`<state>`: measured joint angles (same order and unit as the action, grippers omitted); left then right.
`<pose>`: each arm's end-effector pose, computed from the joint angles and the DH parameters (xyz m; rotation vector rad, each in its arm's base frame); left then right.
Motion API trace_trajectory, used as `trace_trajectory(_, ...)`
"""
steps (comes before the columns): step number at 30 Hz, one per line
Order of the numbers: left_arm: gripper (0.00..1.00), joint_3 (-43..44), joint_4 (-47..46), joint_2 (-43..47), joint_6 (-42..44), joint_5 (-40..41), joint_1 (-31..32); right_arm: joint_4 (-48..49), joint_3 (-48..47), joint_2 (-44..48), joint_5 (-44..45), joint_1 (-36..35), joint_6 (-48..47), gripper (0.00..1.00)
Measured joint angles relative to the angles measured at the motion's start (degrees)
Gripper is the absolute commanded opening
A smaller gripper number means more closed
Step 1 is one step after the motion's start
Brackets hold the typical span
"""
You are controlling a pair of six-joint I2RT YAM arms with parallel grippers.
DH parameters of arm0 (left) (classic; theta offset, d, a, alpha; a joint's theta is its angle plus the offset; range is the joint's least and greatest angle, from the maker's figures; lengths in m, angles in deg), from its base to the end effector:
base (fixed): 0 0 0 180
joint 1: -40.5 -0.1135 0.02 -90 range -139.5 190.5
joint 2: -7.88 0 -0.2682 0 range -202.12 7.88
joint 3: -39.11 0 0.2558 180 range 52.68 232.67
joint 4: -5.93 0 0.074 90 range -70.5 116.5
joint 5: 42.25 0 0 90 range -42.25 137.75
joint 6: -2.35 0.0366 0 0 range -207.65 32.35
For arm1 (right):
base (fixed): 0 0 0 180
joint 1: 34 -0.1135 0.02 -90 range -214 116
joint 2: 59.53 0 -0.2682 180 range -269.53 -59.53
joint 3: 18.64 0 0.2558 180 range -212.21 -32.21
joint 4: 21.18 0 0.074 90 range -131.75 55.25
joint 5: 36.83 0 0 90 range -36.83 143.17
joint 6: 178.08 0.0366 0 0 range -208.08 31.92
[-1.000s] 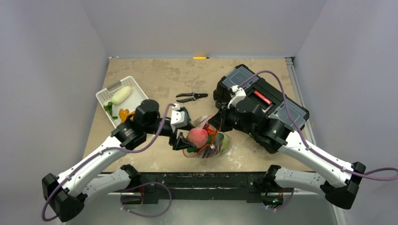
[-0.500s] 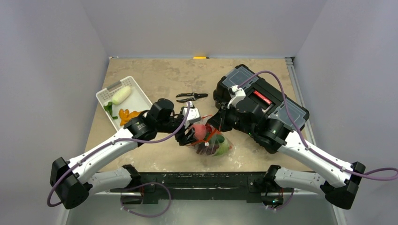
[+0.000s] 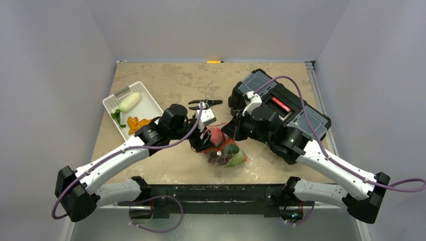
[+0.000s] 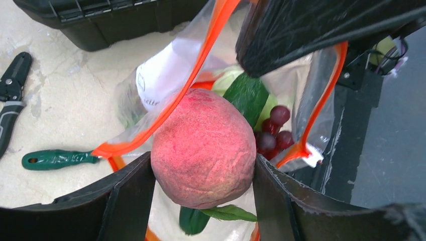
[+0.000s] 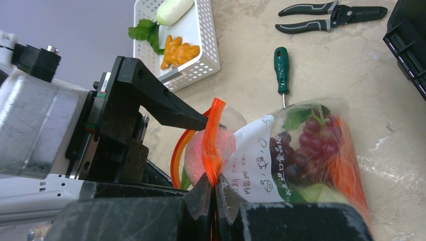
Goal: Place the food in the zip-top bag and seal the zipper
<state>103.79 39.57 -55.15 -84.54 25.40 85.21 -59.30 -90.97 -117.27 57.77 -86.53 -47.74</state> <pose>0.1647 -0.1826 0.3028 1.1050 1.9016 -0.8342 0.1396 0.1773 0.3606 -0.1690 2.1065 0.9445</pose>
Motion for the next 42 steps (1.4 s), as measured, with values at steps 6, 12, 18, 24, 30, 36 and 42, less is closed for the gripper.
trace_trajectory(6,0.60,0.2,-4.3,-1.9,-4.9,-2.7,0.0,0.4,0.0,-0.4,-1.1,0.0,0.0,0.00)
trace_trajectory(12,0.75,1.9,-4.5,-5.7,-10.7,3.2,0.3,1.5,0.0,-1.4,-1.7,0.0,0.0,0.00)
trace_trajectory(18,0.90,2.3,-4.0,-6.1,-13.2,9.5,0.3,2.3,0.2,-2.1,-2.2,0.0,0.0,0.00)
trace_trajectory(24,0.91,2.3,-1.2,-2.5,-11.8,12.5,0.4,2.3,0.2,-2.0,-2.3,0.0,0.0,0.00)
trace_trajectory(30,0.93,2.3,-0.6,3.9,-8.7,11.9,0.4,2.2,0.2,-1.6,-2.4,0.0,0.0,0.00)
trace_trajectory(36,0.89,2.2,0.5,7.8,-4.5,11.8,0.4,1.9,0.2,-1.3,-2.6,0.0,0.0,0.00)
trace_trajectory(42,0.74,1.8,3.8,7.5,0.0,12.7,0.3,1.3,0.2,-0.6,-2.5,0.0,0.0,0.00)
